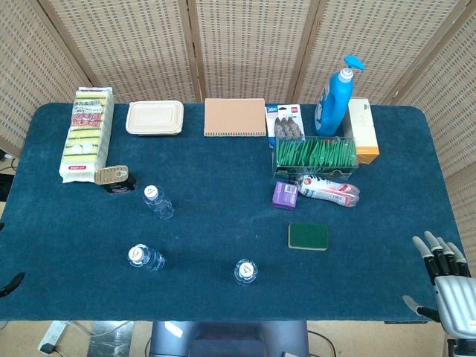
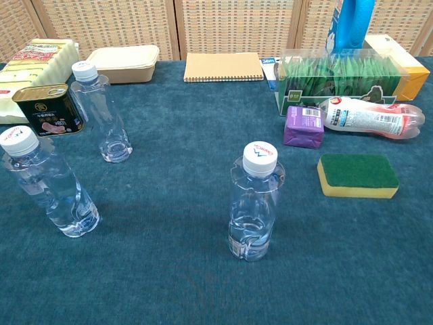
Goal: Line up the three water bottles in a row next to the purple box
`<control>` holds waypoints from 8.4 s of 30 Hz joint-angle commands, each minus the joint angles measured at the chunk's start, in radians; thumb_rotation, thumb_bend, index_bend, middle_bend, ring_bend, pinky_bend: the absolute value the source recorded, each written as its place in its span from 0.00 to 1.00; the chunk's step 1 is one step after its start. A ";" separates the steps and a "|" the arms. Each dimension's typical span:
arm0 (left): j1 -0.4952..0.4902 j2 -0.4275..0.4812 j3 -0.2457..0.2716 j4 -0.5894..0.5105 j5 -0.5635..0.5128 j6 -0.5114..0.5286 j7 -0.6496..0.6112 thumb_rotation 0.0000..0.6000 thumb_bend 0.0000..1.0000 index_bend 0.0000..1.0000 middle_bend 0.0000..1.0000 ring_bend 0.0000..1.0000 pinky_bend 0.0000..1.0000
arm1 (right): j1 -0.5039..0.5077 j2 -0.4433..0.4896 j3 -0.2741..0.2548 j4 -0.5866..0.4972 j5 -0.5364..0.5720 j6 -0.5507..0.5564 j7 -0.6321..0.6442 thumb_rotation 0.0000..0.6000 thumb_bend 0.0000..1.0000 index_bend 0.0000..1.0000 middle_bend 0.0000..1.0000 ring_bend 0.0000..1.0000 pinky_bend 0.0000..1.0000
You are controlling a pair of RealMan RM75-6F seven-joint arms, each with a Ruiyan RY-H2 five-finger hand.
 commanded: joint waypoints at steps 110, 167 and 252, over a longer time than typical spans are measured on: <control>-0.036 0.100 -0.008 -0.056 -0.022 -0.078 -0.168 1.00 0.18 0.00 0.00 0.00 0.10 | 0.715 -0.672 0.221 0.490 0.180 -0.507 0.306 1.00 0.37 0.57 0.66 0.65 0.84; -0.123 0.050 0.051 0.089 0.130 -0.152 -0.305 1.00 0.16 0.00 0.00 0.00 0.10 | 0.328 -0.018 -0.029 0.048 -0.025 -0.165 0.451 1.00 0.00 0.01 0.00 0.00 0.18; -0.831 -1.023 -0.284 0.577 -0.125 -0.583 -0.427 1.00 0.35 0.56 0.50 0.37 0.49 | 0.139 0.006 -0.061 0.246 -0.122 0.077 0.773 1.00 0.00 0.01 0.00 0.00 0.18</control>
